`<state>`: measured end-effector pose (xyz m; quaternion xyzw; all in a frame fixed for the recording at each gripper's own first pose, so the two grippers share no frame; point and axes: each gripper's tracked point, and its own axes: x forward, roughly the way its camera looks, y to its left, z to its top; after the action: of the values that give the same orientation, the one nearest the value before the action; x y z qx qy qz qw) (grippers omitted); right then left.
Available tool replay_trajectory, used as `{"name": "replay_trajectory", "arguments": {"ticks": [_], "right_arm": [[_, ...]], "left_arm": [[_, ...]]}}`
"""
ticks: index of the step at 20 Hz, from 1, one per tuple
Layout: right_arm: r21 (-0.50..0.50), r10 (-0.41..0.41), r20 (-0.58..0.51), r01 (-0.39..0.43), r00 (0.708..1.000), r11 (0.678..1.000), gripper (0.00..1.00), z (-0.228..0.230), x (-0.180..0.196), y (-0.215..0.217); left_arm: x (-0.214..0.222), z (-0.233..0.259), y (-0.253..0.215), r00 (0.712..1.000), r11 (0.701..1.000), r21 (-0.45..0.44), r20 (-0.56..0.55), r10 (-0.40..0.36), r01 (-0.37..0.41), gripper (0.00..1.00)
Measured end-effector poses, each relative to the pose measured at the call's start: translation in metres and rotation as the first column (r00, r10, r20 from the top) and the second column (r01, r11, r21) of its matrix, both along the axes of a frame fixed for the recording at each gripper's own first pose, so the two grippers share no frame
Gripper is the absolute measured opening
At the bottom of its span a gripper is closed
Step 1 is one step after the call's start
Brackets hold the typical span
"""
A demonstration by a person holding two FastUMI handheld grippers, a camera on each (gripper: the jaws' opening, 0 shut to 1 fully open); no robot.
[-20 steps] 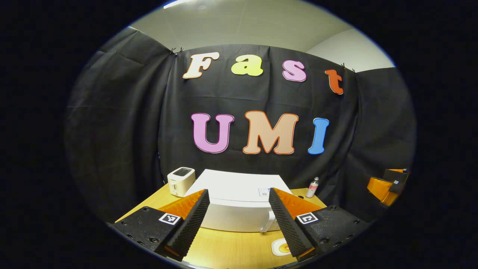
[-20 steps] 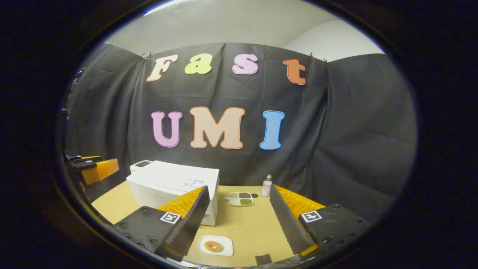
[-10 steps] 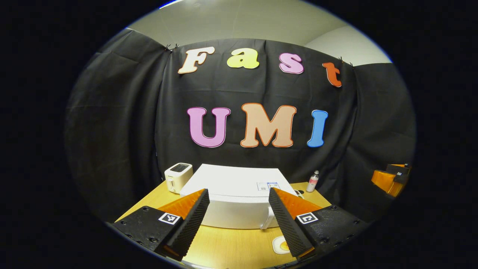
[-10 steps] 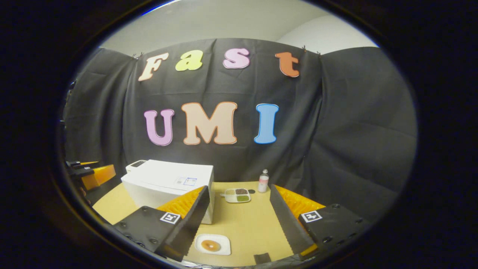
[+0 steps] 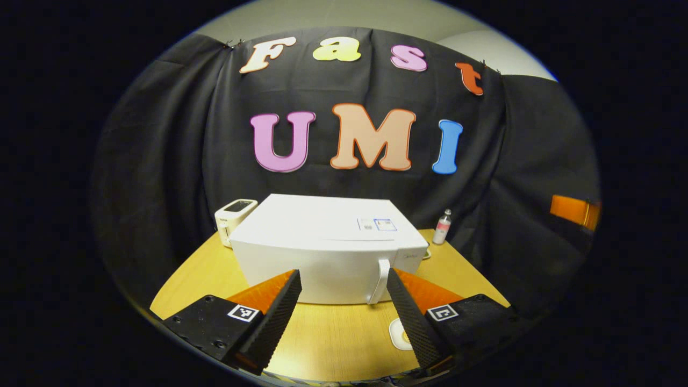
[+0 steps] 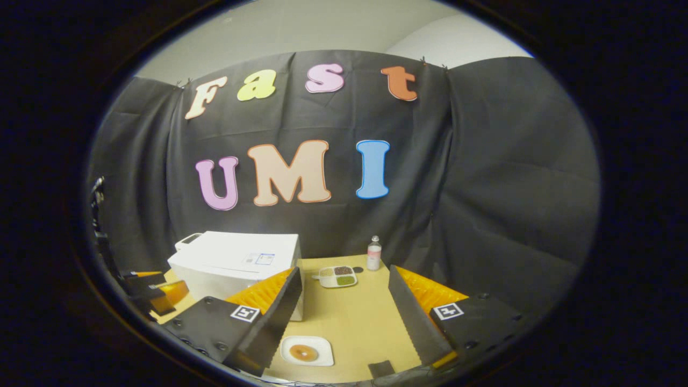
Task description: Open the microwave oven with the left hand, put the food in, and close the microwave oven.
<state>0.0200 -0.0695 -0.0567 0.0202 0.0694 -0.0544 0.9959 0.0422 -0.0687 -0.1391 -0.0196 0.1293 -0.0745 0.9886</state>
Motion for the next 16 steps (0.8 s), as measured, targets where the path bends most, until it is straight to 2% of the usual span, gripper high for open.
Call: {"name": "replay_trajectory", "arguments": {"ticks": [3,4,9,12,16], "right_arm": [[0.001,-0.03,-0.01,0.03,0.999,1.0,0.97,-0.008,-0.002,-0.008],[0.005,-0.039,-0.016,0.039,0.999,0.999,1.0,-0.01,-0.004,-0.011],[0.013,-0.064,-0.038,0.064,0.997,0.998,1.0,-0.022,-0.008,-0.014],[-0.017,-0.087,-0.046,0.086,0.995,0.996,0.97,-0.025,-0.01,-0.019],[-0.002,-0.114,-0.063,0.114,0.992,0.994,0.97,-0.029,-0.012,-0.022]], "left_arm": [[0.004,-0.038,-0.01,0.997,0.999,-0.009,-0.074,-0.035,0.035,0.98],[0.008,-0.048,-0.013,0.995,0.999,0.005,-0.086,-0.044,0.045,0.98],[0.028,-0.09,-0.033,0.987,0.992,0.076,-0.129,-0.09,0.101,0.98],[0.045,-0.109,-0.048,0.981,0.989,0.075,-0.158,-0.115,0.128,0.98],[0.068,-0.128,-0.066,0.97,0.987,0.033,-0.192,-0.147,0.156,0.98]]}}
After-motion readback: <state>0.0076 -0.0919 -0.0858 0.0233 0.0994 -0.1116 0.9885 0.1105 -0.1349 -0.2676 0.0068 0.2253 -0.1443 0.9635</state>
